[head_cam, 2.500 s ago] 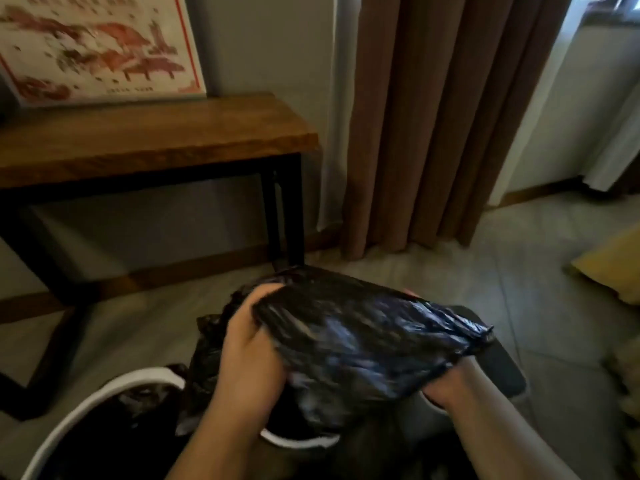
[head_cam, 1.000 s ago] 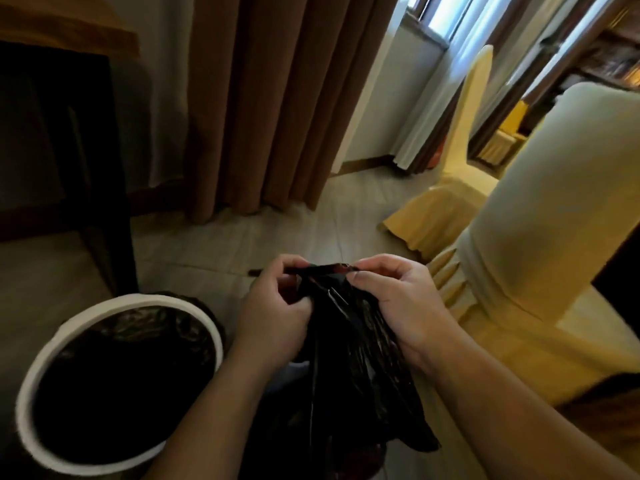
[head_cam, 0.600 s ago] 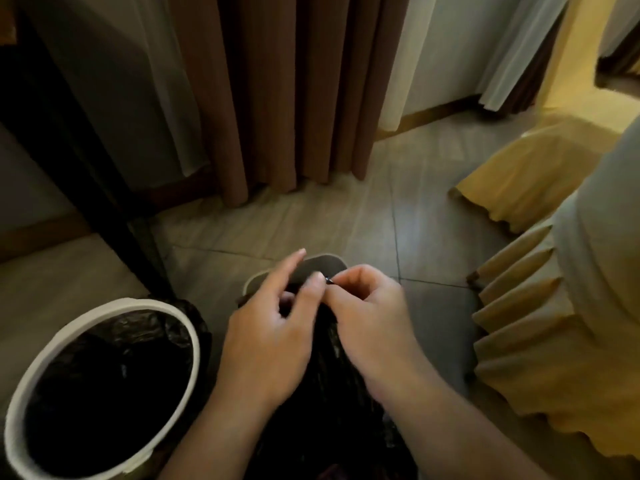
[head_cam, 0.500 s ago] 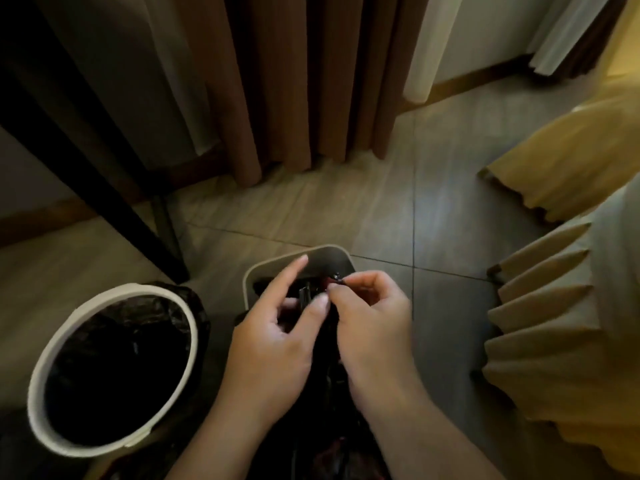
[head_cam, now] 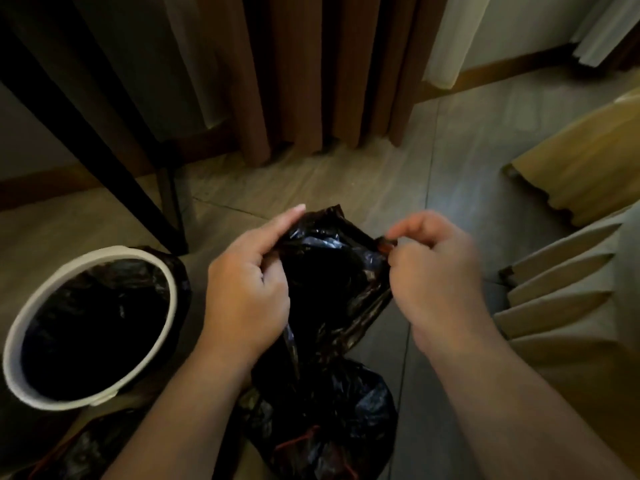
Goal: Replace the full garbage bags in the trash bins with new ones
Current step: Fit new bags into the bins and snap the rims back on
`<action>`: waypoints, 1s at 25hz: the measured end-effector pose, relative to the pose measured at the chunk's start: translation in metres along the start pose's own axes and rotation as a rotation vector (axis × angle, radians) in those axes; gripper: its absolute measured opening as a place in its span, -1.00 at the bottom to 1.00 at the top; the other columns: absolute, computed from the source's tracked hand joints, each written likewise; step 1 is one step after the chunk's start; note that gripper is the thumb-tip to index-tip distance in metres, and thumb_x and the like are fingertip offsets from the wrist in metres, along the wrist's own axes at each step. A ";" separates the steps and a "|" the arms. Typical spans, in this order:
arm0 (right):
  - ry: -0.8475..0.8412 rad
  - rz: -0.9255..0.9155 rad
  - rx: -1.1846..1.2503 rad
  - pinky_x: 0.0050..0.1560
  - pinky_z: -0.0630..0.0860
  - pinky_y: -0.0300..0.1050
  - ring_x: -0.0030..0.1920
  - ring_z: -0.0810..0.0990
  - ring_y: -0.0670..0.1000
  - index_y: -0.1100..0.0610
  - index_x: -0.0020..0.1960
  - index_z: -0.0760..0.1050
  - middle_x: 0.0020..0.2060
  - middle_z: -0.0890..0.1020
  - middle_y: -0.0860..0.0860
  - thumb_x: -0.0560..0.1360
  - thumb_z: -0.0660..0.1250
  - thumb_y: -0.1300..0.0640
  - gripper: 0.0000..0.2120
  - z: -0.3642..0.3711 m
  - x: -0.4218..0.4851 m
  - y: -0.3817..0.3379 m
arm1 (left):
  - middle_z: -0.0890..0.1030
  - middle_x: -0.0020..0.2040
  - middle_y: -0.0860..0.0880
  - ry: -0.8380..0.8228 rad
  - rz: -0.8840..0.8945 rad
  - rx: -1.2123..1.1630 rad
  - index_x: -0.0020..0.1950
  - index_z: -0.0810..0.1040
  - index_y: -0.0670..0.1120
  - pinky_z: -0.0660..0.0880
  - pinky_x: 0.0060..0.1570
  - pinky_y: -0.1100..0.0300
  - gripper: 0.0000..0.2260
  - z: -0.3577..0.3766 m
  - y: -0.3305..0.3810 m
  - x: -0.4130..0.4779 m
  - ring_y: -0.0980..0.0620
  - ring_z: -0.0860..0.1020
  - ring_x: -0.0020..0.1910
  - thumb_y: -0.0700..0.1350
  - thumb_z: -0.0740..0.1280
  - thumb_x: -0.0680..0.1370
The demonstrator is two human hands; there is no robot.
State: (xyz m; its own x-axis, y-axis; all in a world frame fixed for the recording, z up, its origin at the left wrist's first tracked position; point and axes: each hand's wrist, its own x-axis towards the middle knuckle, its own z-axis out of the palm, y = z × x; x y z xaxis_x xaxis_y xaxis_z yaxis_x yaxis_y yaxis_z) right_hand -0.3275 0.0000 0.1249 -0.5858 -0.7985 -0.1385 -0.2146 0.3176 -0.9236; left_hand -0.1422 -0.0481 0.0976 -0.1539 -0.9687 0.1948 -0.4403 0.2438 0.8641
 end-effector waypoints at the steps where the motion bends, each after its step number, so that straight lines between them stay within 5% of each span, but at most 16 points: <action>1: -0.072 -0.034 -0.145 -0.47 0.48 -0.24 -0.33 0.61 -0.22 -0.20 -0.13 0.65 -0.35 0.64 -0.19 0.27 0.20 0.15 -0.64 -0.006 0.000 -0.001 | 0.63 0.26 0.33 -0.038 0.037 -0.036 0.25 0.68 0.29 0.53 0.35 0.14 -0.41 -0.002 -0.002 -0.001 0.28 0.57 0.30 -0.41 0.26 0.59; 5: -0.505 0.076 -0.752 -0.12 0.67 -0.06 -0.12 0.66 -0.06 -0.07 -0.12 0.67 -0.18 0.69 -0.06 0.53 0.31 0.18 -0.78 -0.034 -0.009 0.012 | 0.66 0.17 0.27 -0.204 0.144 0.006 -0.17 0.79 0.09 0.58 0.23 0.16 -0.49 -0.029 -0.010 0.001 0.25 0.60 0.22 -0.48 0.26 0.55; 7: -0.529 0.094 -0.939 -0.08 0.65 -0.12 -0.09 0.64 -0.07 -0.05 -0.05 0.64 -0.13 0.67 -0.06 0.59 0.34 0.13 -0.86 -0.050 -0.019 0.024 | 0.65 0.14 0.29 -0.181 0.236 0.103 -0.17 0.78 0.08 0.58 0.17 0.18 -0.51 -0.040 -0.007 0.000 0.25 0.61 0.17 -0.47 0.27 0.55; 11: -0.339 0.017 -0.647 -0.03 0.62 -0.11 0.01 0.61 -0.06 -0.21 0.28 0.49 0.23 0.50 -0.12 0.60 0.38 -0.10 -0.73 -0.062 -0.029 0.026 | 0.67 0.11 0.24 -0.170 0.365 0.119 -0.15 0.77 0.07 0.51 -0.05 0.41 -0.54 -0.045 0.001 -0.008 0.24 0.64 0.04 -0.47 0.30 0.55; 13: -0.320 -0.092 -0.620 -0.03 0.51 -0.27 0.12 0.57 -0.09 -0.33 0.25 0.47 0.43 0.37 -0.09 0.59 0.38 -0.16 -0.74 -0.057 -0.024 0.026 | 0.68 0.09 0.19 -0.169 0.401 0.086 -0.17 0.76 0.06 0.44 -0.06 0.48 -0.56 -0.043 0.005 -0.009 0.25 0.63 0.00 -0.47 0.32 0.52; 16: -0.349 -0.161 -0.606 0.51 0.25 0.01 0.63 0.13 0.10 -0.38 0.08 0.57 0.66 -0.01 -0.14 0.58 0.43 -0.11 -0.84 -0.044 -0.013 0.024 | 0.71 0.02 0.11 -0.202 0.472 0.000 -0.23 0.74 0.00 0.57 0.15 0.18 -0.62 -0.039 0.007 -0.013 0.12 0.64 0.14 -0.44 0.30 0.45; 19: -0.353 -0.251 -0.668 0.61 0.05 0.30 0.67 -0.13 0.09 -0.45 -0.16 0.58 0.67 -0.10 -0.18 0.56 0.46 -0.05 -0.72 -0.035 -0.001 0.026 | 0.72 -0.11 0.07 -0.281 0.500 -0.085 -0.33 0.68 -0.04 0.56 0.22 0.01 -0.63 -0.048 -0.006 -0.012 0.00 0.63 0.18 -0.47 0.30 0.44; 21: -0.379 -0.335 -0.684 0.60 0.07 0.29 0.66 -0.07 0.03 -0.48 -0.20 0.60 0.66 0.00 -0.23 0.54 0.47 0.00 -0.66 -0.032 0.006 0.028 | 0.71 -0.11 0.09 -0.313 0.506 -0.120 -0.36 0.66 -0.03 0.55 0.22 0.01 -0.62 -0.055 -0.017 -0.012 -0.02 0.63 0.20 -0.47 0.29 0.43; 23: -0.422 -0.396 -0.637 0.51 0.32 0.17 0.58 0.26 0.00 -0.38 -0.12 0.63 0.56 0.31 -0.22 0.53 0.47 0.02 -0.75 -0.025 0.011 0.031 | 0.72 -0.07 0.11 -0.303 0.466 -0.141 -0.35 0.66 0.00 0.55 0.21 0.01 -0.61 -0.058 -0.025 -0.013 -0.04 0.63 0.22 -0.47 0.28 0.43; 25: -0.342 -0.467 -0.635 0.12 0.53 -0.17 0.24 0.58 -0.05 -0.30 0.04 0.62 0.20 0.59 -0.21 0.54 0.45 0.05 -0.78 -0.018 0.017 0.038 | 0.71 0.03 0.15 -0.251 0.459 -0.039 -0.32 0.67 0.01 0.54 0.22 0.08 -0.63 -0.060 -0.030 -0.013 0.02 0.62 0.24 -0.42 0.27 0.45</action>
State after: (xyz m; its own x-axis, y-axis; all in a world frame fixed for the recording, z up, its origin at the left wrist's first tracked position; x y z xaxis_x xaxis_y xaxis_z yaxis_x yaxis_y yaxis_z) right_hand -0.3597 0.0080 0.0937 -0.0824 -0.9965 0.0120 -0.8315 0.0621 -0.5520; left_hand -0.0741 -0.0458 0.0965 -0.5323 -0.7205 0.4445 -0.2450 0.6337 0.7337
